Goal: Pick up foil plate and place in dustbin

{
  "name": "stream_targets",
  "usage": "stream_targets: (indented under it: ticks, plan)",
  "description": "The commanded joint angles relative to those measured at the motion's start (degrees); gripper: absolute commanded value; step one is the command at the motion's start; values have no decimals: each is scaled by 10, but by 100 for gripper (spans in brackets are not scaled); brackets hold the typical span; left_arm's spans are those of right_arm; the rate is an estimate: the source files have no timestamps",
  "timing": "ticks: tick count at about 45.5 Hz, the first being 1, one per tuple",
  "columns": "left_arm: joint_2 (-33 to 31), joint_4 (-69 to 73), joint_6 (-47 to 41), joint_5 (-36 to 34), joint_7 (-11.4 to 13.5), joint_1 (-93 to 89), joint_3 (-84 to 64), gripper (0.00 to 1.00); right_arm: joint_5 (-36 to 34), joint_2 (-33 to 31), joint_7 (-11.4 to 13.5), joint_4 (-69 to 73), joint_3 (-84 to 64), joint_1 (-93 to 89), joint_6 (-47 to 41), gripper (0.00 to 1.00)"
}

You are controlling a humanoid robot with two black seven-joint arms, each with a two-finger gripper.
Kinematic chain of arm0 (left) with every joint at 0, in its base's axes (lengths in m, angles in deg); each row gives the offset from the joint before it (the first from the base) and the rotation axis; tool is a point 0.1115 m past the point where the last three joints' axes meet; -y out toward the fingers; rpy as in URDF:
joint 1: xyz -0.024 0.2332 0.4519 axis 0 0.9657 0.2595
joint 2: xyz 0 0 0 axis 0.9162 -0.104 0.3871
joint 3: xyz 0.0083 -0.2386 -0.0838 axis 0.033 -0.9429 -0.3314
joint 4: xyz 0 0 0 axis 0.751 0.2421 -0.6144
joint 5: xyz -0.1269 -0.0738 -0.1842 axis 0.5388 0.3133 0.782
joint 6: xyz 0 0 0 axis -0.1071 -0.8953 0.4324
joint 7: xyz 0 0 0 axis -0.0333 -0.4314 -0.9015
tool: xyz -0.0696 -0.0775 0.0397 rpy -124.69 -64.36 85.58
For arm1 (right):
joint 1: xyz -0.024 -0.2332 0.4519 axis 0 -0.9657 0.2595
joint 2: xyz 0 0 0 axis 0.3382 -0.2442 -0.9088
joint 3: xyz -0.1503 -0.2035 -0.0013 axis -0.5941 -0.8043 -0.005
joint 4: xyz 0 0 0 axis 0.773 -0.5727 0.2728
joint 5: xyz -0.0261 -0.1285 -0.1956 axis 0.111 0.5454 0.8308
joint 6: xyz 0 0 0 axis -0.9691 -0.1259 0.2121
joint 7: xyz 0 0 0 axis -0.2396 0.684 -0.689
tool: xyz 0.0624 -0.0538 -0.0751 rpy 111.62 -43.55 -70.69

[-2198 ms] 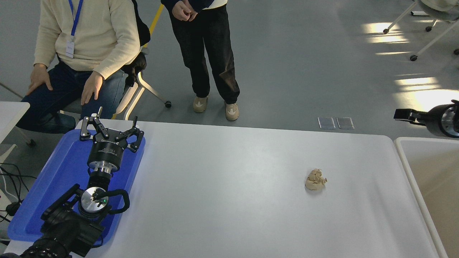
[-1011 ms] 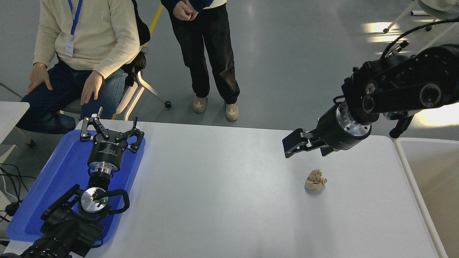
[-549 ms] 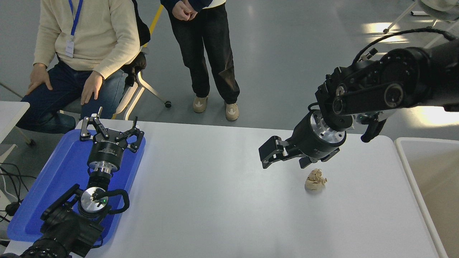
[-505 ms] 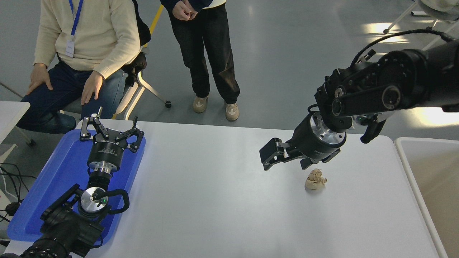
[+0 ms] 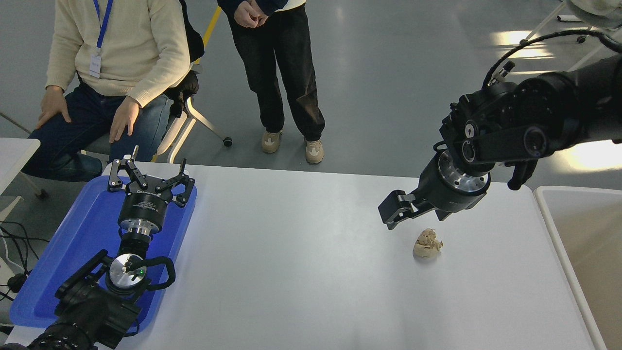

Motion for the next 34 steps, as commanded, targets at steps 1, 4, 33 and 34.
stream_targets:
  ticks: [1,4,33,34]
  plan:
    - [0,0,0,0,0,0,0,100,8,-27,0,2,-8,11,-17,100]
    - [0,0,-1,0,0,0,0,100,9,-35,0,2,-9,15,-32,100]
    - [0,1,-1,1,3,1,0,100,22,-100,-1,2,-25,6,-55,100]
    - [0,1,-1,1,3,1,0,100,22,-101,-1,3,-25,5,-55,100]
